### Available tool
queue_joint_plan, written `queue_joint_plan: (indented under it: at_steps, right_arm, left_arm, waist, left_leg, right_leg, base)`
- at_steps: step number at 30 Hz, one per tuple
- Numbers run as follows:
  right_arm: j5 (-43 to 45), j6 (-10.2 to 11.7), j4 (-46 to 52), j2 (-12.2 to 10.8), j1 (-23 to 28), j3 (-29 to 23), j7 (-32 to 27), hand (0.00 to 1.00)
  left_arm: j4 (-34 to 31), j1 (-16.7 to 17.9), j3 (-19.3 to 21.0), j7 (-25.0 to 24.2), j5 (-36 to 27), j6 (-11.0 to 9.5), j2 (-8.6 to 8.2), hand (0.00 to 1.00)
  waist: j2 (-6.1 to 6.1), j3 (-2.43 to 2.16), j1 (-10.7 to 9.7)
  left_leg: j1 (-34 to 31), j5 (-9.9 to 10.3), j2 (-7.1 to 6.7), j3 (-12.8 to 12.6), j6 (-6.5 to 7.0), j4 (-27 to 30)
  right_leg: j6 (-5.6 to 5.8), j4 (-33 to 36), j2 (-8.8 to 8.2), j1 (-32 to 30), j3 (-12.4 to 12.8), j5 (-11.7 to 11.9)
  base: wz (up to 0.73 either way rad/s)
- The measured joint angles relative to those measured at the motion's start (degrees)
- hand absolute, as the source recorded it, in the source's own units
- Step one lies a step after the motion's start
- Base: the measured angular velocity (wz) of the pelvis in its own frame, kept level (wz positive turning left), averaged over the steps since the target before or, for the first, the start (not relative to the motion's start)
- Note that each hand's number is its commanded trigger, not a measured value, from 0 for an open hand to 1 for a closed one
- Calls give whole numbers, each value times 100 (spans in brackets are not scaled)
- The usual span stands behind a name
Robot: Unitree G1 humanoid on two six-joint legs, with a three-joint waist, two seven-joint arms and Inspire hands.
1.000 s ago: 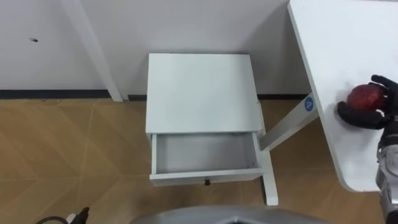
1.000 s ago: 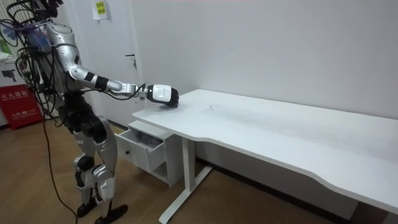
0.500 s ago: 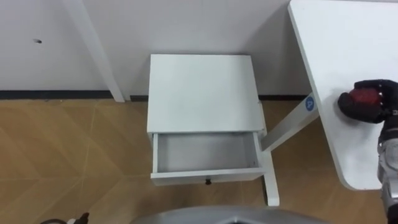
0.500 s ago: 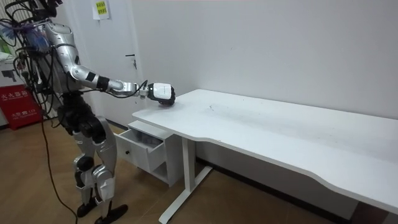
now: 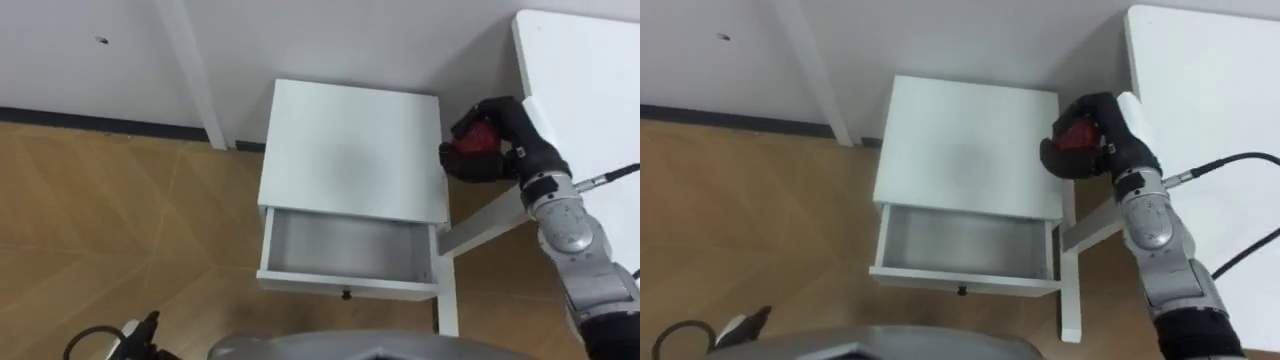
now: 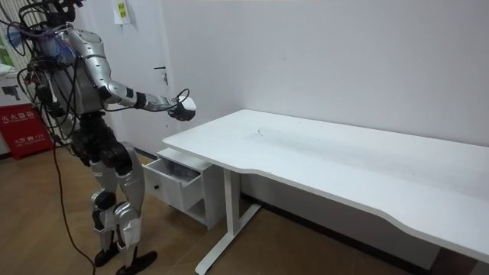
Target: Put apple and close drawer
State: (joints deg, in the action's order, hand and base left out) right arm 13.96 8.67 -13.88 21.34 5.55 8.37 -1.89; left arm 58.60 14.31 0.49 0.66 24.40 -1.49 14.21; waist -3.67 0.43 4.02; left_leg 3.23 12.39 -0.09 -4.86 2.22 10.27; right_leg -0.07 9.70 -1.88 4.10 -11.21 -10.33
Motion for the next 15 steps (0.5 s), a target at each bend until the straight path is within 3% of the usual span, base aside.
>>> queue_joint_plan:
  at_steps: [6,15]
  right_arm:
    - [13,-4,1,-92,1,687,259,100]
    - [19,-8,-19,-159,11,904,535,100]
  left_arm:
    - [9,-82,-309,4,1,66,-34,0]
    - [99,-161,-304,-1,4,76,-41,0]
  waist:
    - [23,4,117]
    - [35,4,232]
  left_leg:
    - [-110,-7,-18,149,-9,48]
    - [-208,-8,-51,281,-6,99]
  right_leg:
    - [0,-5,0,-6,-77,0]
    - [0,-6,-8,-19,-264,0]
  base:
    - [14]
    - [9]
